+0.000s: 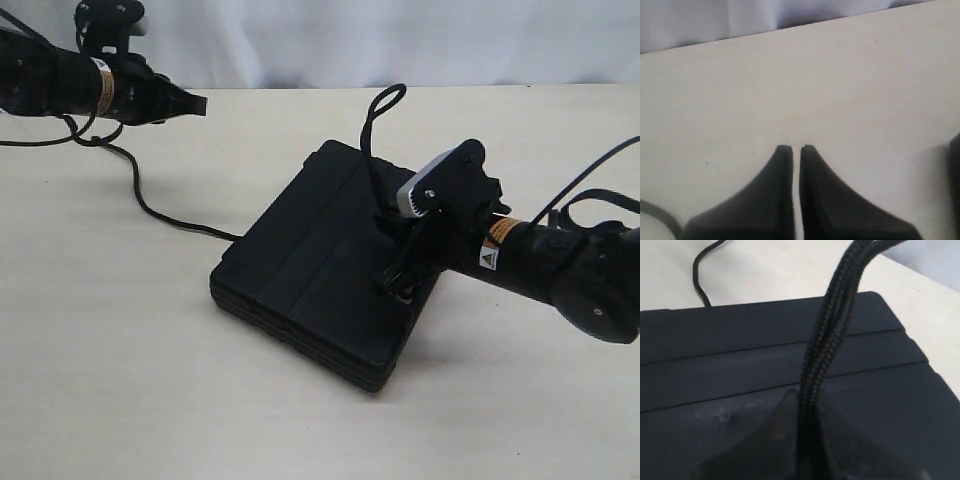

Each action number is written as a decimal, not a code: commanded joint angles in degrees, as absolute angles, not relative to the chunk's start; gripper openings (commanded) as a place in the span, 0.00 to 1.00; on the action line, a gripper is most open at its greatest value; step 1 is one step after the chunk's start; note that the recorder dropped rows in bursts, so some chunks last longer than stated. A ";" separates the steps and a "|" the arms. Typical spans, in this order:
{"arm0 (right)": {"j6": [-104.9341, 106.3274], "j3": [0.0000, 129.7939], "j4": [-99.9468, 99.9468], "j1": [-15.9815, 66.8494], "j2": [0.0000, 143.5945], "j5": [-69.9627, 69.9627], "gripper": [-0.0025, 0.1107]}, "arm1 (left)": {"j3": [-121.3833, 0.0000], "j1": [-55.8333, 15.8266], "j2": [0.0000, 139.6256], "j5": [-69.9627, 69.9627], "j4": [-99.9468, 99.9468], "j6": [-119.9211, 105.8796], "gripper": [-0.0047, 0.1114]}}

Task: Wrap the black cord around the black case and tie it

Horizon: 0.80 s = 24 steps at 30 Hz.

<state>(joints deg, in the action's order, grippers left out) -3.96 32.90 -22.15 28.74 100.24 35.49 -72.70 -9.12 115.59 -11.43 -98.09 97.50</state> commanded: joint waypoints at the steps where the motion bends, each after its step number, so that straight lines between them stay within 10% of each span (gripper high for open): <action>1: -4.32 34.82 -22.75 28.76 103.80 33.96 0.06 | -72.81 -8.57 116.63 -5.75 -99.95 100.45 0.25; 12: -4.74 35.38 -23.22 28.76 105.05 34.20 0.06 | -74.16 -8.57 116.63 4.26 -99.95 91.24 0.36; 24: -4.74 35.38 -23.22 28.76 105.05 34.43 0.06 | -89.44 -7.97 118.89 -47.20 -99.95 109.85 0.17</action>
